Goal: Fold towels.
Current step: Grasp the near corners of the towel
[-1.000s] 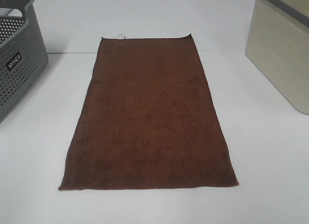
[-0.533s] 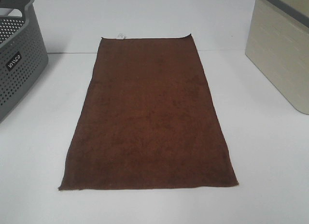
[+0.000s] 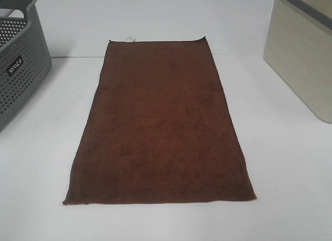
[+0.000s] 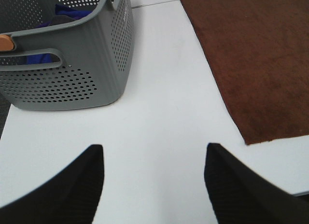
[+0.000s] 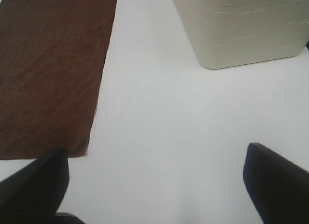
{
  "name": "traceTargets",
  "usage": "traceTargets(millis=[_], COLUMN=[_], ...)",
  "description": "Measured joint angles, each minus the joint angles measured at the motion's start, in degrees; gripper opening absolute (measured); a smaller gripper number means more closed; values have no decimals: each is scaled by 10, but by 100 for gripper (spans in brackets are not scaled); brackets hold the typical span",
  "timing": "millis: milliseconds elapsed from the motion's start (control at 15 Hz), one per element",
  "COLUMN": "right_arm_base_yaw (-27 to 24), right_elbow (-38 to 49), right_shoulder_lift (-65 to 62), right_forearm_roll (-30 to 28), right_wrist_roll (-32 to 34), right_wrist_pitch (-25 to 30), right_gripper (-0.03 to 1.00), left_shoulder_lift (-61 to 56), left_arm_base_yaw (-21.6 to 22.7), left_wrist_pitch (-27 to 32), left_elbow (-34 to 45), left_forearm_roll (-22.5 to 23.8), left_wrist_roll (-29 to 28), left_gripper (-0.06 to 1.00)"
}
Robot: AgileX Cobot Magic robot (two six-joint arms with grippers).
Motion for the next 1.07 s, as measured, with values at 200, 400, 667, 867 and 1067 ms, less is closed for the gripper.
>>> traceTargets(millis=[200, 400, 667, 867, 1067], right_arm_base_yaw=[0, 0, 0, 0, 0], right_elbow=[0, 0, 0, 0, 0], right_shoulder_lift=[0, 0, 0, 0, 0], right_forearm_roll=[0, 0, 0, 0, 0], right_wrist_roll=[0, 0, 0, 0, 0], right_wrist_pitch=[0, 0, 0, 0, 0], right_gripper=[92, 92, 92, 92, 92], left_shoulder_lift=[0, 0, 0, 0, 0], left_arm_base_yaw=[0, 0, 0, 0, 0], left_wrist_pitch=[0, 0, 0, 0, 0], left_elbow=[0, 0, 0, 0, 0], left_forearm_roll=[0, 0, 0, 0, 0], left_wrist_roll=[0, 0, 0, 0, 0], left_gripper=[59, 59, 59, 59, 59])
